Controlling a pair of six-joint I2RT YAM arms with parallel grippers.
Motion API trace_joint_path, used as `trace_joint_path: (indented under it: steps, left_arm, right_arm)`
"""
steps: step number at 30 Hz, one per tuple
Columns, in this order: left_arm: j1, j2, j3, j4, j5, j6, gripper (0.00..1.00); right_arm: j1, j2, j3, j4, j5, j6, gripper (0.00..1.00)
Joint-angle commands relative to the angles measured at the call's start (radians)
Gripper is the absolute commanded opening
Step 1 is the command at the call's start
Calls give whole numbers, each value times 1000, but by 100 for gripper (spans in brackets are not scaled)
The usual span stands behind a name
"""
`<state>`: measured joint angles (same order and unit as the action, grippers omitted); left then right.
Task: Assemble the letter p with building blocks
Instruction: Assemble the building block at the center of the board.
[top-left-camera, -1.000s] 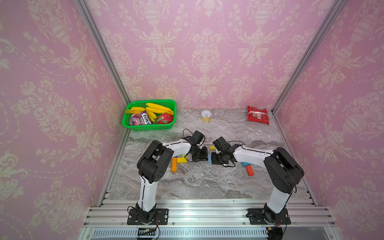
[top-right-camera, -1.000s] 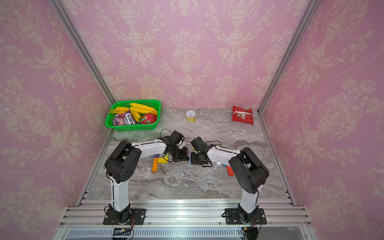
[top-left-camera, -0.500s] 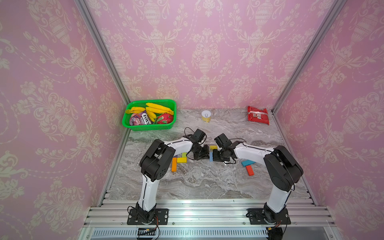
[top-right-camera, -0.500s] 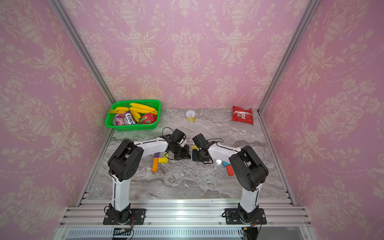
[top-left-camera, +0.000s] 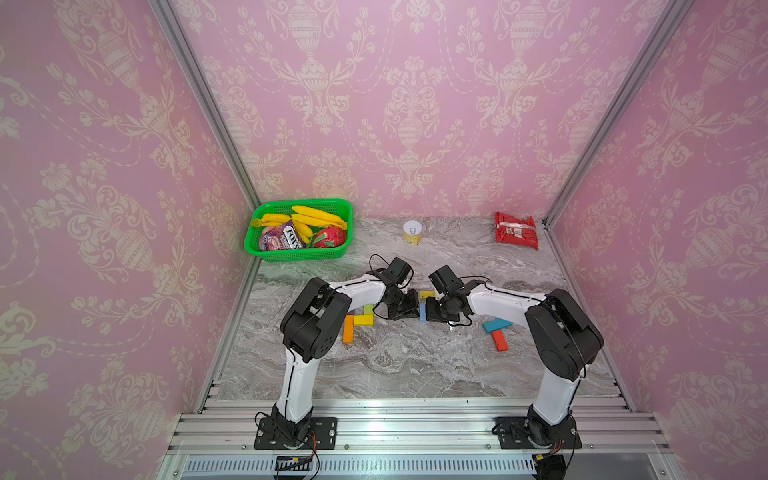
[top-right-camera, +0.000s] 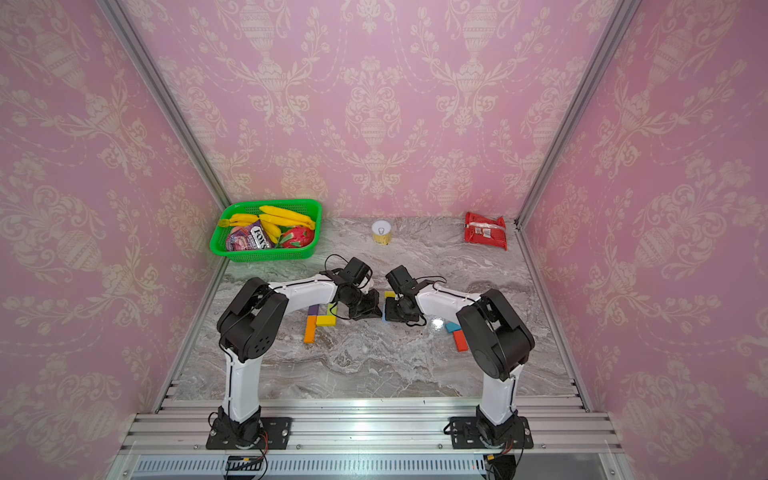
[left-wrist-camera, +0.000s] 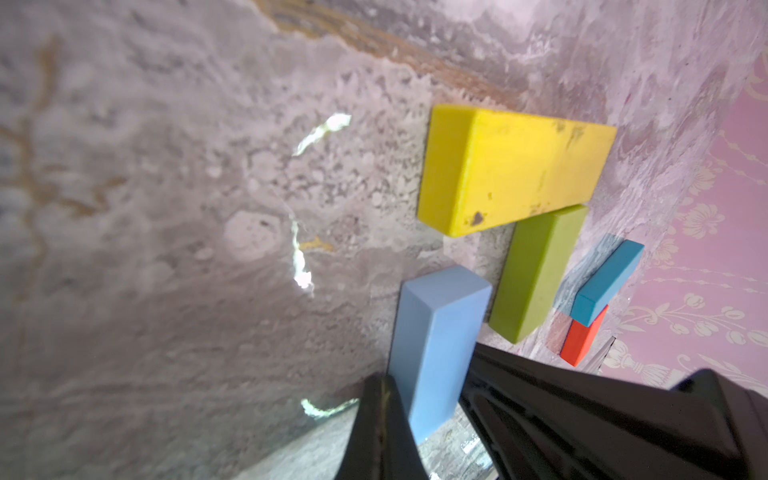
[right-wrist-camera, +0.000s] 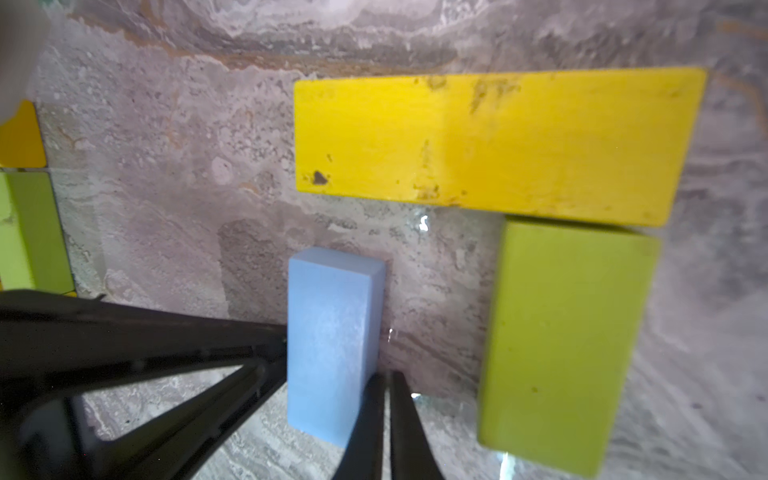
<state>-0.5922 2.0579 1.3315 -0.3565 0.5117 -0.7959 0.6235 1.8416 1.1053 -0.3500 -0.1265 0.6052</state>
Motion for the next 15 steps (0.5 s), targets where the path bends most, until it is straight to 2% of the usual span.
trace_joint_path:
  steps: [1,15]
  left_arm:
    - [2,26,36,-13,11,-11,0]
    - [4,36,62,-30,7,-4,0]
  right_arm:
    - [-7,22,39,-22,-16,-21,9]
    - [-21,35,77,-38,-21,-47,9]
